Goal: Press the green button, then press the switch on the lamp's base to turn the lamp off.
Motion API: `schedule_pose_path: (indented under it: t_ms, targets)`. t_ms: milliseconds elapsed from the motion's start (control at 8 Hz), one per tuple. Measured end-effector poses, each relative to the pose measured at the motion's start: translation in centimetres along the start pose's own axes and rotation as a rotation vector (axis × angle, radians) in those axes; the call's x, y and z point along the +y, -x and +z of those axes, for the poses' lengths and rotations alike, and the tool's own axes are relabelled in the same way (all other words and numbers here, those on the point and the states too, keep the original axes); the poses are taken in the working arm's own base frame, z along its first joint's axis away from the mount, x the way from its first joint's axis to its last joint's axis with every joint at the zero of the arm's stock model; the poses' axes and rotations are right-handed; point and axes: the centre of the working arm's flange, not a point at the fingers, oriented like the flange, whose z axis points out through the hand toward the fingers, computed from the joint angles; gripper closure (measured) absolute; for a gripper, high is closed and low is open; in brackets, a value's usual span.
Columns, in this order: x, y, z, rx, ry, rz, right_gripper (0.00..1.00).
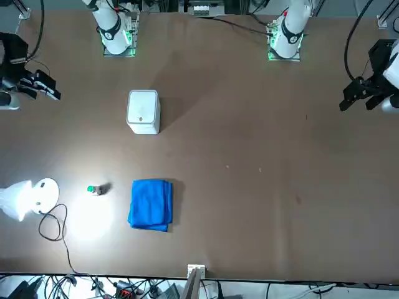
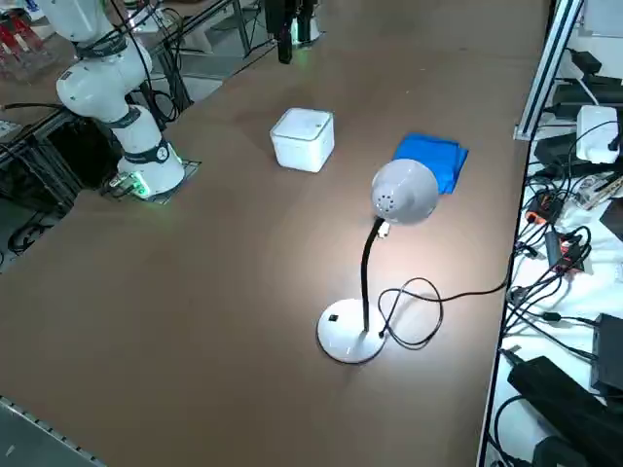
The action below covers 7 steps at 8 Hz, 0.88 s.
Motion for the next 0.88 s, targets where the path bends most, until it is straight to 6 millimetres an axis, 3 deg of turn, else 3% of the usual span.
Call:
schedule_pose_path:
  t_ms: [500,875]
  targets:
    - [0.5,-0.1,0.6,-0.024,-0.001,0.009,0.97]
    - [0.6,-0.5,1.6,-0.038,0.003,0.015,0.99]
